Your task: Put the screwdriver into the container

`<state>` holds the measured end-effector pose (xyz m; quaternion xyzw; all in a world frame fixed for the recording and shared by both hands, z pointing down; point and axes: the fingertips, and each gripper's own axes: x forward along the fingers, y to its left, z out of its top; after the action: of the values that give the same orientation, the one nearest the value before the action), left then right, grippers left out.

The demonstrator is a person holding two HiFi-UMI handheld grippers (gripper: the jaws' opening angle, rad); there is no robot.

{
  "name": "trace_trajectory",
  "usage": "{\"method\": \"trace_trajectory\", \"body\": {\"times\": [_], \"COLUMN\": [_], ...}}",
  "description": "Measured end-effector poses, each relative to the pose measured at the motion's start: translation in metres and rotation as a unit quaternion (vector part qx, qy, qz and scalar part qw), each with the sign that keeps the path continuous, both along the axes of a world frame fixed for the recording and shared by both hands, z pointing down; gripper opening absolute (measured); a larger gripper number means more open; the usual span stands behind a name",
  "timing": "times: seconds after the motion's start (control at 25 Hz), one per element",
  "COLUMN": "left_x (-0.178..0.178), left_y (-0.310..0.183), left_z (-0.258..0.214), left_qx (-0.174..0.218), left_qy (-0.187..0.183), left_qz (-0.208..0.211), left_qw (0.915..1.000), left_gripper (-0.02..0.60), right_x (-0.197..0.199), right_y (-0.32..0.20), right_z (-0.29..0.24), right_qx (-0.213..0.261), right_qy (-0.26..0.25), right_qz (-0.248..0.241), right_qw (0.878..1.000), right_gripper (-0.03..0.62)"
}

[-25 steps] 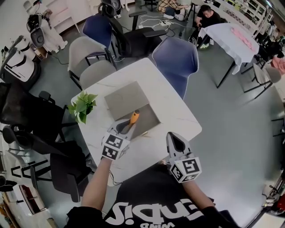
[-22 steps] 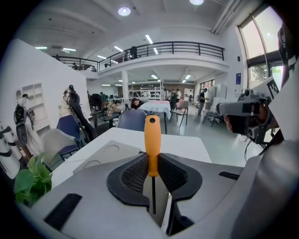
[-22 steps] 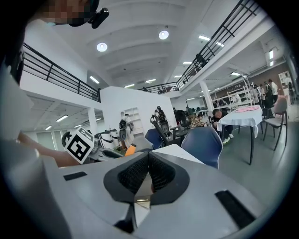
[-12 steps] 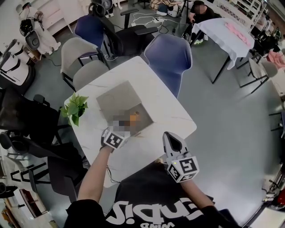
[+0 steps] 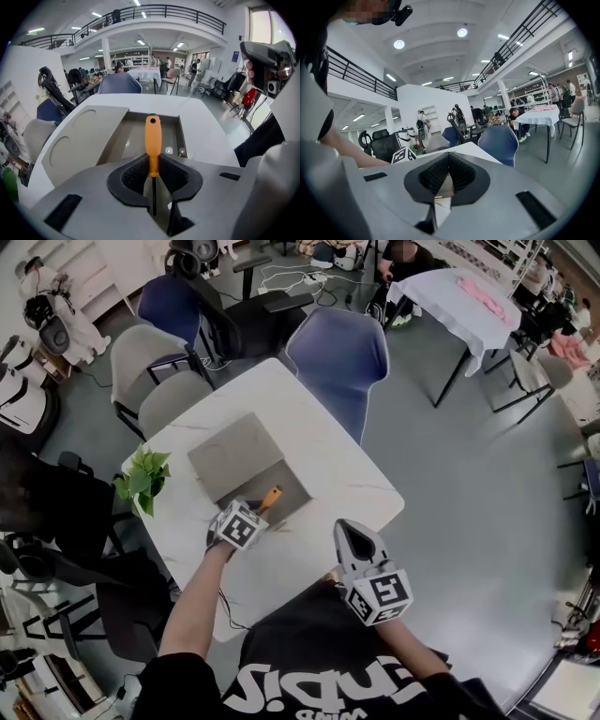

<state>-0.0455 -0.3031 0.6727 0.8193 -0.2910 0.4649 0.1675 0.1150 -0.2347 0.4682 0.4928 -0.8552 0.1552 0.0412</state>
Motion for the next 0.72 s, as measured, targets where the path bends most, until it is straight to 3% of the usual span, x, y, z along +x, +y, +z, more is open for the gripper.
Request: {"method": "trace_trajectory", "body": {"times": [0.36,0.72], "left_x": [0.015,0.02], "left_y": [0.0,0.001], "left_z": [0.021,0.03], "left_qx": [-0.031,-0.038], "left_qy": [-0.015,-0.027], "left_qz": [0.016,0.02], "left_qw": [0.9993,0.9987], "left_gripper": [0.077,0.081], "right_x": [0.01,0.009], "right_y": [0.003,0.005], "right_z": [0.005,0.004], "right_qx": [-0.009,-0.014], "right_qy": [0.006,0.007], "right_qz": [0.011,0.002], "right_qw": [1.0,1.0], "right_gripper": [0.01,0.009]}}
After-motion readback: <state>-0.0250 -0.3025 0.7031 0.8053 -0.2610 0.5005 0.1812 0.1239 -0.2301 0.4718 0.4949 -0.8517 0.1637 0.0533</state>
